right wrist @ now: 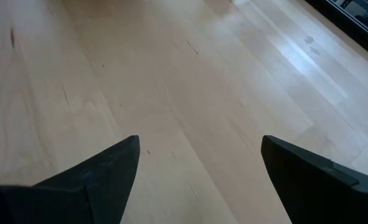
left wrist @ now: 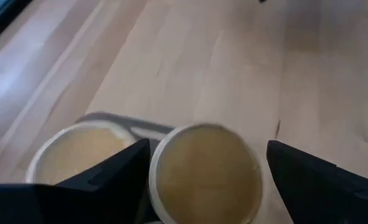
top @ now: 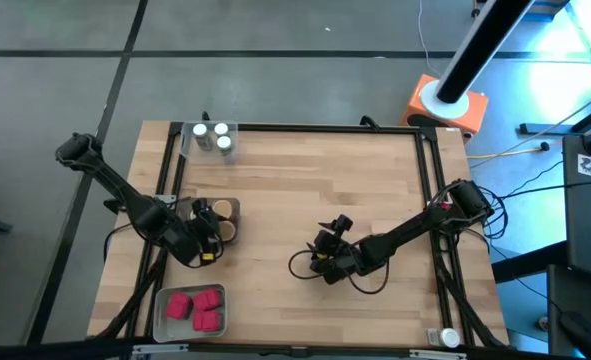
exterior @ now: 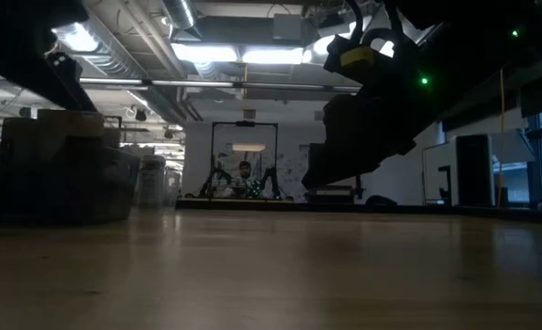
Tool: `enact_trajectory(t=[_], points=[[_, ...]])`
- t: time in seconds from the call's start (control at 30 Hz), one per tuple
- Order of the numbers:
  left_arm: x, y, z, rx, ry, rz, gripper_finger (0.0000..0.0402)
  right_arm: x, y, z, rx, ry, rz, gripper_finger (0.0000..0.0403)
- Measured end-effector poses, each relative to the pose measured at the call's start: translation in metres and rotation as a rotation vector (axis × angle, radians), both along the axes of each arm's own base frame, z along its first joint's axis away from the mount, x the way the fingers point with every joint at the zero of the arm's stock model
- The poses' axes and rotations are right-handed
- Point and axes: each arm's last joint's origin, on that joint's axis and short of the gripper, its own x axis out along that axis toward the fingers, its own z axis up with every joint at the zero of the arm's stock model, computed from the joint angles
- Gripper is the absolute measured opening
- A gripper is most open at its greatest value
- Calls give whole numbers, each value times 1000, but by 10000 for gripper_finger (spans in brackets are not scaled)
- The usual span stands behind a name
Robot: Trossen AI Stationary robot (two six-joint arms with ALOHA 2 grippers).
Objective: Sort spices by type
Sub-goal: Put the brown spice bottle into the black bin, then put the white spice bottle into the transparent bin
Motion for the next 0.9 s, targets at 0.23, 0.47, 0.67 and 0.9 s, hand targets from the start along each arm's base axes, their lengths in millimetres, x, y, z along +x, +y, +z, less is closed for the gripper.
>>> enact_trajectory(t=[0.23, 0.47, 0.67, 0.9], points=[[0, 1, 10, 1, -33, -13, 305, 0, 0, 0, 10, 7, 8, 335], [2, -1, 13, -16, -73, -5, 306, 0, 2, -1, 52, 28, 37, 335], [11, -9, 23, -47, -188, -59, 306, -4, 8, 10, 34, 77, 106, 335], [21, -20, 22, -38, -313, -151, 306, -38, 32, 61, 131, 148, 234, 335]])
